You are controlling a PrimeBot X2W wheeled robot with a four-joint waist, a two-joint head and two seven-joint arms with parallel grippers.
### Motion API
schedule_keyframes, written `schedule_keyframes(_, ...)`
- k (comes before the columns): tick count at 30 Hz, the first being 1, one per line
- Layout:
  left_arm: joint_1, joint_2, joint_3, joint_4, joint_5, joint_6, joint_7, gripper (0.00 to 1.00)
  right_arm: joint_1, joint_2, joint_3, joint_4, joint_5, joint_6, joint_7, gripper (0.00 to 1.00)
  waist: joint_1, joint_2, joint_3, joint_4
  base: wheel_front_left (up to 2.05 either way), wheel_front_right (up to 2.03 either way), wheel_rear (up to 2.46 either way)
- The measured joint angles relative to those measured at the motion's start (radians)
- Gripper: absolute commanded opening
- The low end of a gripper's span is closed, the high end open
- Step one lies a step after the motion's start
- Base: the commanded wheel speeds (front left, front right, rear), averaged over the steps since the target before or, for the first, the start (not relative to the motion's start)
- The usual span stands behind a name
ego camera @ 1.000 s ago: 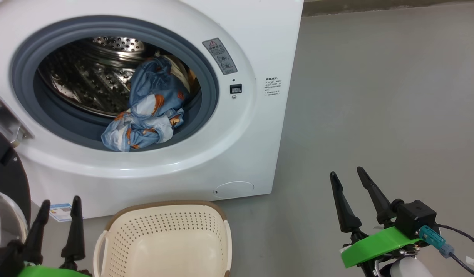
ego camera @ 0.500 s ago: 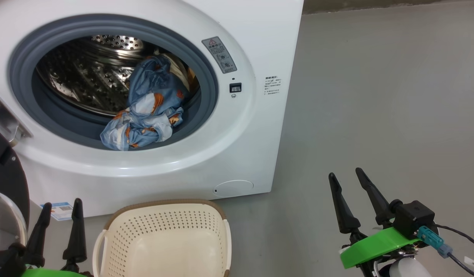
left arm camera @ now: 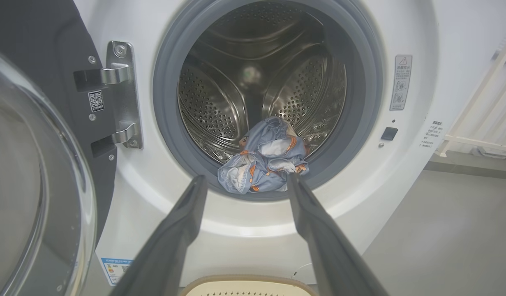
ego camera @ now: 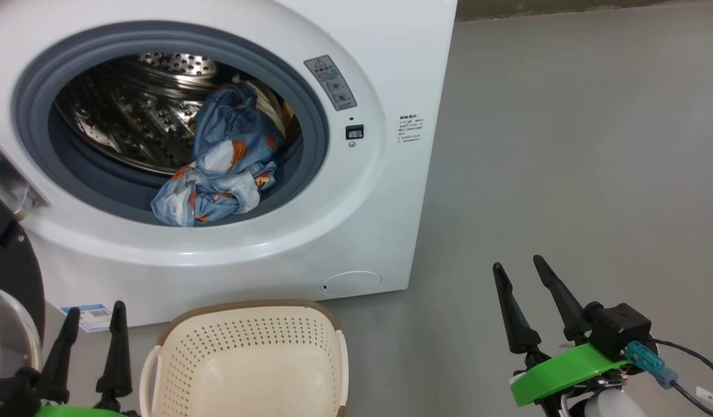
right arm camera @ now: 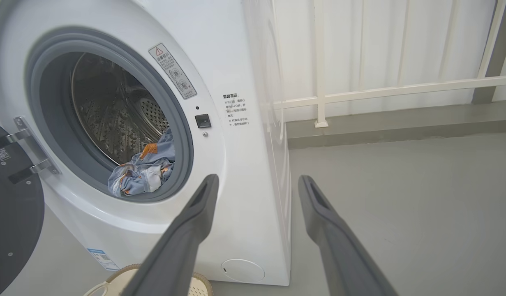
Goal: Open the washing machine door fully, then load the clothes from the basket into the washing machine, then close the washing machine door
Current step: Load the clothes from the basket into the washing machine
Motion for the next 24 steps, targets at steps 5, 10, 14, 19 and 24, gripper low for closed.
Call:
schedule_keyframes(5,0.000,0.000,-0.002,0.007,0.000,-0.001,0.000,1.00,0.000,0.000,0.002,0.004,0.000,0.000,0.000,1.00,0.0001,0.0000,0.001,0.001,0.00,0.00,0.00)
schedule_keyframes(10,-0.002,0.000,-0.003,0.007,0.000,-0.004,0.000,1.00,0.000,0.000,0.002,0.005,0.000,0.000,0.000,1.00,0.0000,0.0000,0.002,0.000,0.00,0.00,0.00)
schedule_keyframes(14,-0.002,0.001,-0.005,0.007,0.000,-0.006,0.000,1.00,0.000,0.000,0.004,0.004,0.000,0.000,0.000,1.00,0.0001,0.0000,0.008,-0.001,0.00,0.00,0.00)
schedule_keyframes(19,-0.024,0.007,-0.029,0.009,-0.005,-0.010,0.021,1.00,0.000,0.000,0.006,-0.006,0.000,0.000,0.000,1.00,0.0000,0.0000,0.024,-0.009,0.00,0.00,0.00)
schedule_keyframes(24,-0.105,0.030,-0.062,0.043,-0.039,-0.017,0.082,1.00,0.000,0.000,0.020,-0.026,0.000,0.000,0.000,1.00,0.0000,0.0000,0.054,-0.021,0.00,0.00,0.00)
